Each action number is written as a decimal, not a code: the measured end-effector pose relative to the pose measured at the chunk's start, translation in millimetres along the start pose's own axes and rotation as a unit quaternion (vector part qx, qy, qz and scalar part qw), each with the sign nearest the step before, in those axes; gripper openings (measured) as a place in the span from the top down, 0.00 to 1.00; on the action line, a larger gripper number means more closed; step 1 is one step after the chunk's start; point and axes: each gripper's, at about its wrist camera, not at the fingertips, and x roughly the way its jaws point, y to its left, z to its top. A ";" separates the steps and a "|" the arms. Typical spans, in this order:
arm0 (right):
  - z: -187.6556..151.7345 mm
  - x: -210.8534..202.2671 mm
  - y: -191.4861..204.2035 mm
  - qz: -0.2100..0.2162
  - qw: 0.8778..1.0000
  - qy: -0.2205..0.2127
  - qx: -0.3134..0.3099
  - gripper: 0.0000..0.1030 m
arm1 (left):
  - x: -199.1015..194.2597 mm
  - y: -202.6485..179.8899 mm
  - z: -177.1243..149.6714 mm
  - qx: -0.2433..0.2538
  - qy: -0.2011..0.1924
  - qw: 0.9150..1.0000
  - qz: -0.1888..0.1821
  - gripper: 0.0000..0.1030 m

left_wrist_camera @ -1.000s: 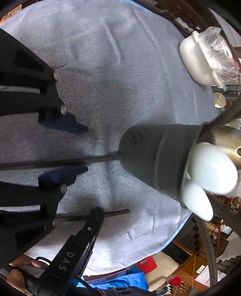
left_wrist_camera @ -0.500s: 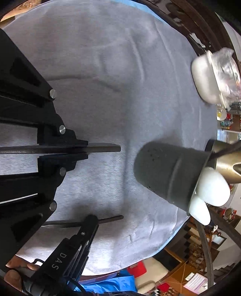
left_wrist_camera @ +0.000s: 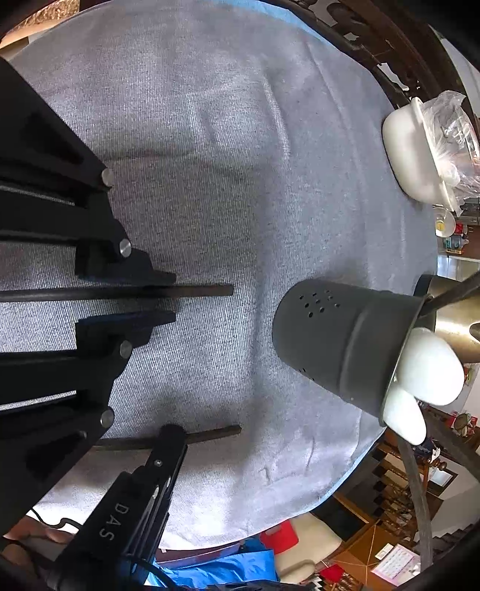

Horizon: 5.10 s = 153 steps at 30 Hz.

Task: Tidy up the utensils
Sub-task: 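Lift the chopsticks with both tools and carry them above the holder cup, then lower the chopsticks into the holder cup and open both tools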

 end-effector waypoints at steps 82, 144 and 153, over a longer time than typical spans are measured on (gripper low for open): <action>-20.3 -130.0 47.0 0.106 0.966 -0.219 -0.082 0.94 | -197.4 38.1 5.2 0.010 -0.278 0.959 -0.056 0.94; 119.0 -229.2 96.1 0.071 0.919 -0.381 -0.073 0.94 | -220.6 3.5 141.7 0.070 -0.272 0.958 -0.053 0.94; 123.5 -179.6 96.1 0.066 0.946 -0.303 -0.090 0.91 | -236.0 18.2 117.8 0.073 -0.293 0.953 -0.041 0.94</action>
